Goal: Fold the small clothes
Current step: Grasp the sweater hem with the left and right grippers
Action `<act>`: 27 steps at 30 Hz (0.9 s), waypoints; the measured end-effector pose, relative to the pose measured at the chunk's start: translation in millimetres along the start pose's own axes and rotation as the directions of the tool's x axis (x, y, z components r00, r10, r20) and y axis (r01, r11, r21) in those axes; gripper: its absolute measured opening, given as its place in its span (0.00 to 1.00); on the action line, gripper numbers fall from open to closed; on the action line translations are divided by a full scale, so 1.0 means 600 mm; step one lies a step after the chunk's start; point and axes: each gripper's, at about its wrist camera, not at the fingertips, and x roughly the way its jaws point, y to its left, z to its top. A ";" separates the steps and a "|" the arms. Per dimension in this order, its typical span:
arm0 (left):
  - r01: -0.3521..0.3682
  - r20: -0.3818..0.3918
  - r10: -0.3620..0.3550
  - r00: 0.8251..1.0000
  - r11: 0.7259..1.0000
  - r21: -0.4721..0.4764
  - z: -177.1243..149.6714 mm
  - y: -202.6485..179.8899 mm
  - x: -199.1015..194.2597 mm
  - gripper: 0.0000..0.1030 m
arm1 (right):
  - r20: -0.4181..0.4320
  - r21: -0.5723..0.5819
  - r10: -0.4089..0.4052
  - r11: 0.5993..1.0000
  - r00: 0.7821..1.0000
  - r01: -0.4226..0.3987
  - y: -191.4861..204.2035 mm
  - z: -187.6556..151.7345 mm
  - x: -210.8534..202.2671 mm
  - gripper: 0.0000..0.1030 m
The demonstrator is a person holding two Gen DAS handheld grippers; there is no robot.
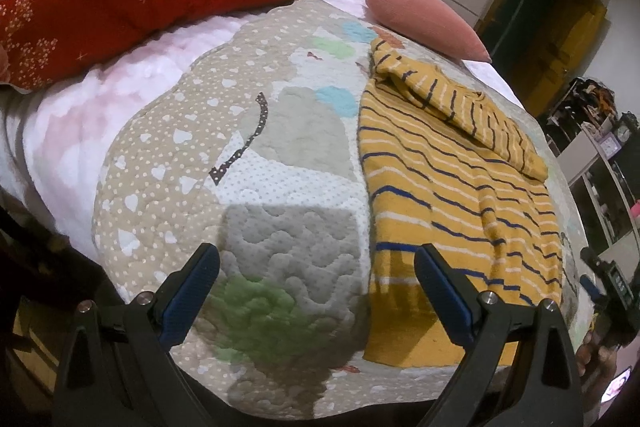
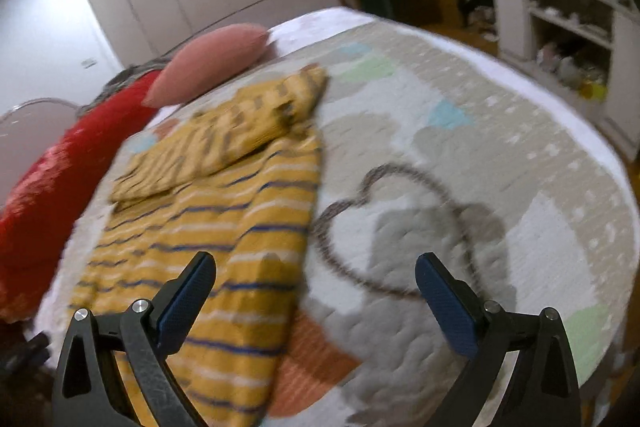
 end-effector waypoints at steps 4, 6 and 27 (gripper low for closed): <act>0.048 -0.009 -0.049 0.999 0.999 -0.022 0.011 0.003 -0.001 0.95 | -0.106 0.087 0.195 0.979 0.975 -0.186 -0.008 -0.029 0.016 0.99; 0.086 -0.014 -0.087 0.996 0.995 -0.041 0.021 0.008 0.000 0.95 | -0.135 0.125 0.259 0.962 0.956 -0.243 -0.014 -0.042 0.025 0.99; 0.456 -0.203 -0.450 0.870 0.890 -0.020 0.007 -0.098 0.118 0.77 | -0.230 0.226 0.597 0.801 0.769 -0.554 0.030 -0.098 0.073 0.90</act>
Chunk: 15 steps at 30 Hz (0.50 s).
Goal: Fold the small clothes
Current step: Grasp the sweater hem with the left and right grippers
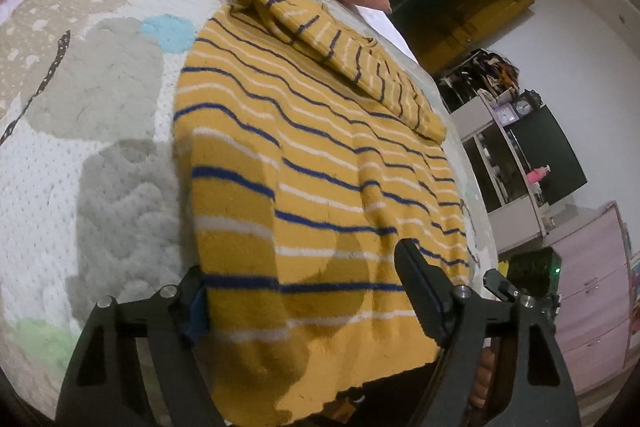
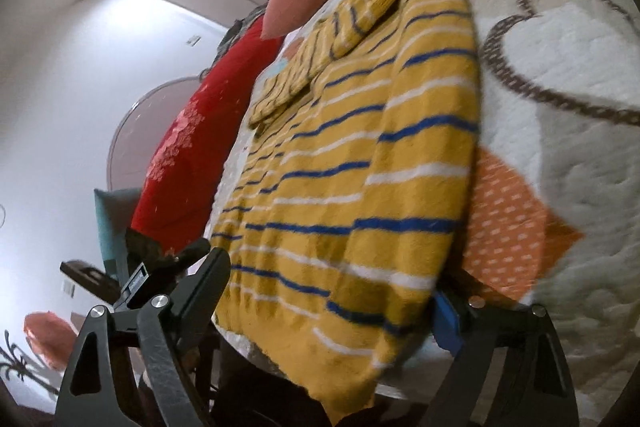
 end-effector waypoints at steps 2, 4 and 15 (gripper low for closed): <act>0.004 0.016 -0.004 1.000 1.000 0.014 -0.012 0.000 -0.004 0.78 | -0.012 -0.019 -0.004 1.000 1.000 0.004 0.008 -0.008 0.008 0.90; 0.024 0.021 -0.024 0.999 1.000 0.003 -0.020 0.003 -0.006 0.78 | -0.022 -0.045 -0.021 0.999 1.000 0.020 0.019 -0.012 0.017 0.90; -0.050 -0.083 0.055 0.995 0.997 0.052 -0.040 -0.021 0.003 0.09 | 0.056 0.008 -0.133 0.991 0.989 0.133 0.011 -0.028 0.008 0.41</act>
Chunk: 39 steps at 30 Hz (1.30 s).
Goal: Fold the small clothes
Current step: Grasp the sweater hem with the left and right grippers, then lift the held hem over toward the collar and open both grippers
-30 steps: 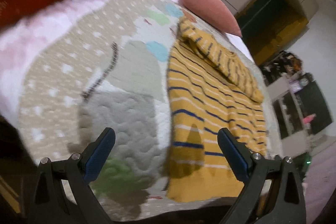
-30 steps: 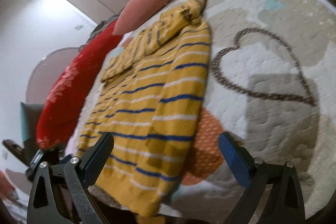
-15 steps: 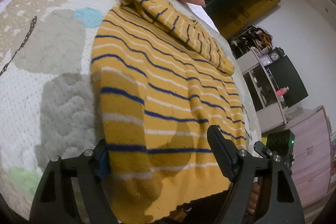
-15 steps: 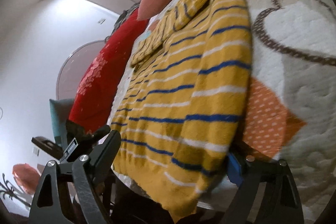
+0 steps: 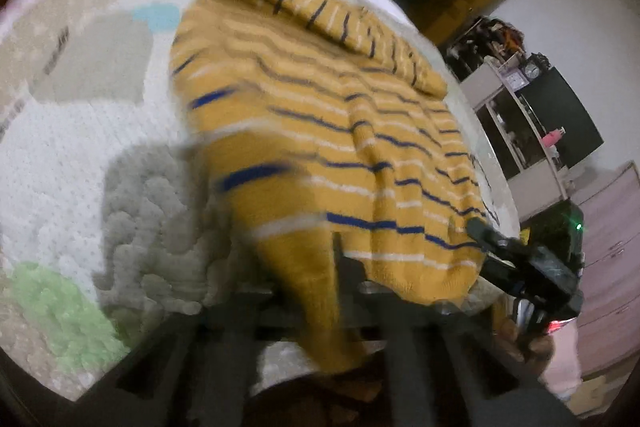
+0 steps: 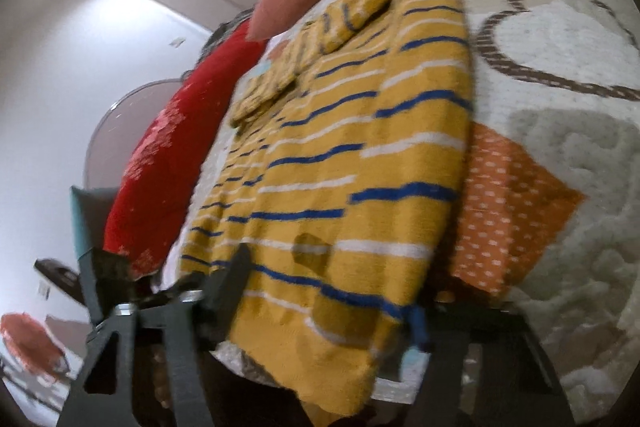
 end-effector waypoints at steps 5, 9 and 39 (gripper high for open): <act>0.019 0.025 -0.018 1.000 0.999 -0.035 0.016 0.003 -0.025 0.08 | -0.009 0.046 -0.011 0.999 1.000 0.011 -0.024 0.016 -0.015 0.13; 0.043 0.074 -0.043 0.996 0.999 -0.004 0.010 -0.025 -0.073 0.08 | 0.006 0.003 0.011 1.000 1.000 -0.011 -0.007 0.018 -0.043 0.11; 0.088 0.122 -0.088 0.989 0.996 0.003 0.028 -0.042 -0.107 0.08 | 0.045 -0.040 0.078 0.996 0.996 -0.076 0.044 0.038 -0.125 0.10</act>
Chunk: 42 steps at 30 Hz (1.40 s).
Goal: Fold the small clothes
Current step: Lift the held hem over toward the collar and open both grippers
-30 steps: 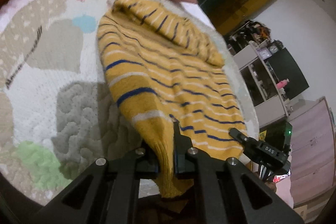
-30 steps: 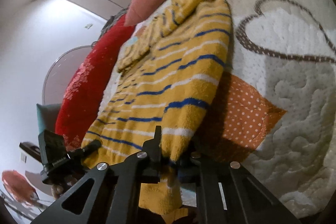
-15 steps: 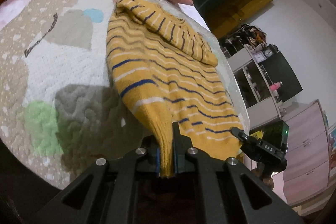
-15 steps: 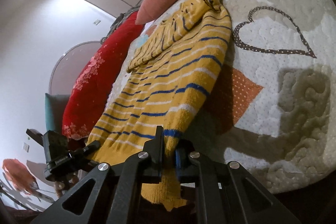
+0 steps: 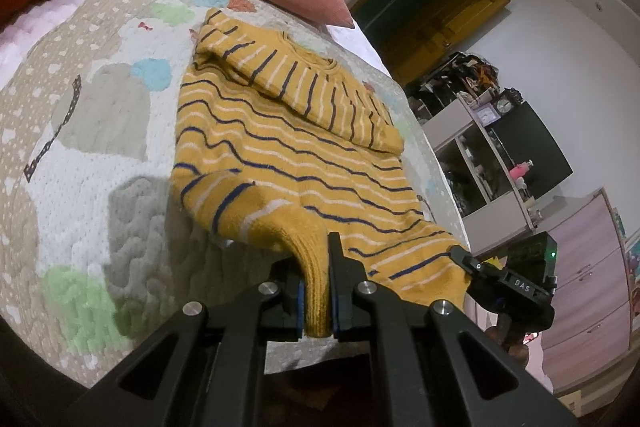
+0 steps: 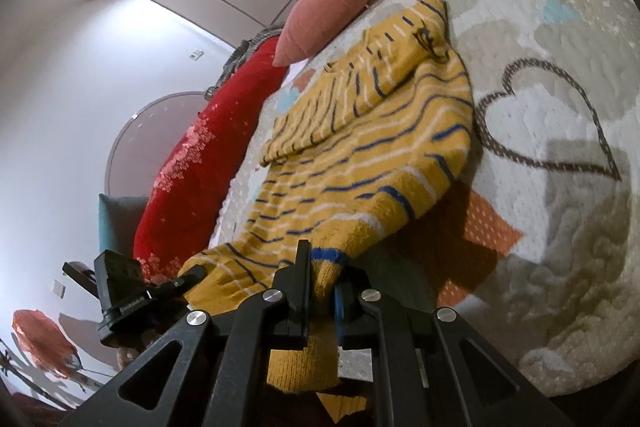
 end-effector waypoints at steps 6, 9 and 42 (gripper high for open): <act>-0.002 -0.007 0.002 1.000 1.000 -0.004 0.013 0.001 0.014 0.08 | -0.002 0.008 0.002 1.000 1.000 -0.002 -0.001 0.015 0.012 0.11; -0.003 -0.007 0.003 1.000 1.000 -0.001 0.023 -0.001 0.021 0.08 | -0.004 0.014 0.005 1.000 1.000 -0.005 -0.004 0.024 0.019 0.11; 0.144 0.074 -0.126 0.989 0.922 -0.359 0.452 0.183 0.284 0.56 | 0.004 0.248 -0.105 0.964 0.994 0.101 -0.122 0.447 0.327 0.63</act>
